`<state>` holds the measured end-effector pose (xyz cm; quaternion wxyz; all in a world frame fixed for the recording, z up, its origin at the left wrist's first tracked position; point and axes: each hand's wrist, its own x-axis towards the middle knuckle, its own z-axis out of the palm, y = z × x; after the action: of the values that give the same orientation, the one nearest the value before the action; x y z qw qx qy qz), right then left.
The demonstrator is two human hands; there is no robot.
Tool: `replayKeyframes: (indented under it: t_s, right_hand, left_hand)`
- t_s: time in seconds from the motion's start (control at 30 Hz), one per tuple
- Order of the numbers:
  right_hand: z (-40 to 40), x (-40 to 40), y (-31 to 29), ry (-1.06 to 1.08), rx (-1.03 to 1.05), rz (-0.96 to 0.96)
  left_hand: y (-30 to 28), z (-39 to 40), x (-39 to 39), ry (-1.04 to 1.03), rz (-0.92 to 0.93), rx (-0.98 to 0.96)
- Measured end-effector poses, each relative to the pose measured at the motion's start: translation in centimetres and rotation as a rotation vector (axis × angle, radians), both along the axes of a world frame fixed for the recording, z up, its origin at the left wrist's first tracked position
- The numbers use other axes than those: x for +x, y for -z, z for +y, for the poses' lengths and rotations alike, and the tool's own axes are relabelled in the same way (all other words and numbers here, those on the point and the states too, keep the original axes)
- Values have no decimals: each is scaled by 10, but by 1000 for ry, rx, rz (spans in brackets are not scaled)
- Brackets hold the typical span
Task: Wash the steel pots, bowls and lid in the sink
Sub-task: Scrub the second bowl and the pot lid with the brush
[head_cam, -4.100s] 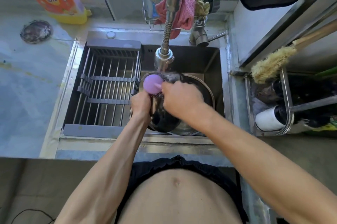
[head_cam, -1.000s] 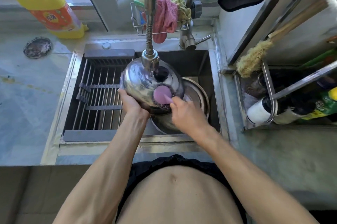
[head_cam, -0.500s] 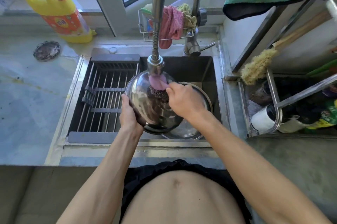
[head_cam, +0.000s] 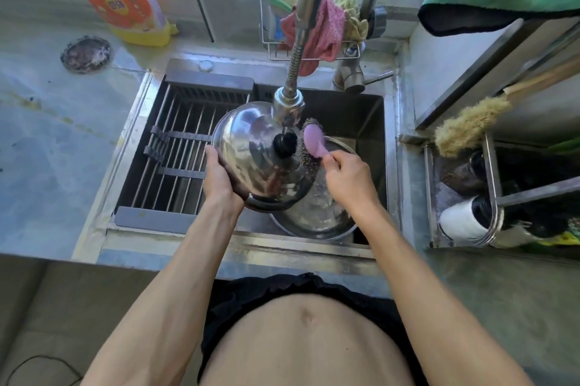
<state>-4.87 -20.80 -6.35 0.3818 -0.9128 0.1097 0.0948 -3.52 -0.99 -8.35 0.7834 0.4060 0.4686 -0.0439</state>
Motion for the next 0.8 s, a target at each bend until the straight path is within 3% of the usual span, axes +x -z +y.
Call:
replayKeyframes:
  t_s: [0.1,0.23,0.4,0.5,0.8]
  right_hand:
    - [16,10,-3,-147,-101,-5]
    - [20,35,-6,-90,-195,49]
    - [33,25,-9,-232,-262,-2]
    - [26,33,-6,-171,-301,72]
    - [42,4,-24,-368,-344,-56]
  left_hand:
    - [-2,1,7,-4,-13,23]
    - [-5,7,9,7,-5,124]
    - [-13,7,8,-15,30,231]
    - [-7,-1,1,57,25,269]
    - [3,-9,9,136,59,314]
